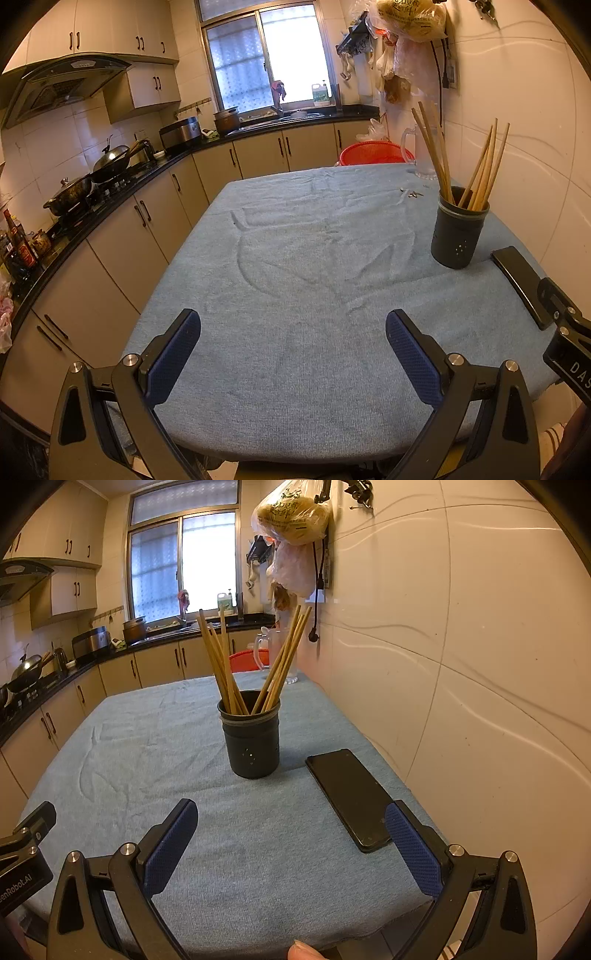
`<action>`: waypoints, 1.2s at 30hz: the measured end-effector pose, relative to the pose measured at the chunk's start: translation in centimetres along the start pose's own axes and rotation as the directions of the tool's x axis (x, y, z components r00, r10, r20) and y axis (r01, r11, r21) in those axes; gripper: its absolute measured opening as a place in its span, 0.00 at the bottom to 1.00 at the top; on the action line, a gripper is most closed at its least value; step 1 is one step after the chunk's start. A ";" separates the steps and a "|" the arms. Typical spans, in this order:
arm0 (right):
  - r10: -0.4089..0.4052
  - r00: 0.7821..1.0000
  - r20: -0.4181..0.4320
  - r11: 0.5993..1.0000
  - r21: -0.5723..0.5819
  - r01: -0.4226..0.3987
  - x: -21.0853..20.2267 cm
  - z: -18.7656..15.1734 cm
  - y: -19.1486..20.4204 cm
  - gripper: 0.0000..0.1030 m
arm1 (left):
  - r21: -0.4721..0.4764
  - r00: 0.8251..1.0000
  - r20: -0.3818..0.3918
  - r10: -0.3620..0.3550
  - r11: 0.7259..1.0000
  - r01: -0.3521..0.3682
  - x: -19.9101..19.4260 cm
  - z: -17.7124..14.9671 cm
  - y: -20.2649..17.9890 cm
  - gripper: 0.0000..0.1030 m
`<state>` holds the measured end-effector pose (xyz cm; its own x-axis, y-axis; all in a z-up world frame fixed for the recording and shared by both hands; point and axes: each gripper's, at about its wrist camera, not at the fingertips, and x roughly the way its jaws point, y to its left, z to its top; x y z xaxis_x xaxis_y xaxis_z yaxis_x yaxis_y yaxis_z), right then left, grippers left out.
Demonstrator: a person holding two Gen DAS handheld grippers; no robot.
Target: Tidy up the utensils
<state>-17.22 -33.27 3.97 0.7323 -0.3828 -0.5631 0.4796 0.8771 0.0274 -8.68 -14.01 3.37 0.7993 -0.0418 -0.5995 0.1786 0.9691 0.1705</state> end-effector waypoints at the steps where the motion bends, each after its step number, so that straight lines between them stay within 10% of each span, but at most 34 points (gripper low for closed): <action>1: 0.000 1.000 0.000 1.000 0.000 0.000 0.0 0.0 0.0 1.00 | 0.000 1.000 0.000 -0.001 1.000 0.001 0.0 0.0 0.0 0.97; 36: 0.004 1.000 -0.010 1.000 -0.009 -0.004 0.7 0.0 -0.2 1.00 | 0.006 1.000 -0.001 0.004 1.000 -0.004 0.0 -0.1 0.0 0.97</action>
<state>-16.84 -33.69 3.60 0.7292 -0.3767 -0.5713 0.4723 0.8812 0.0218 -8.69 -13.97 3.31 0.7993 -0.0373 -0.5997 0.1786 0.9677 0.1779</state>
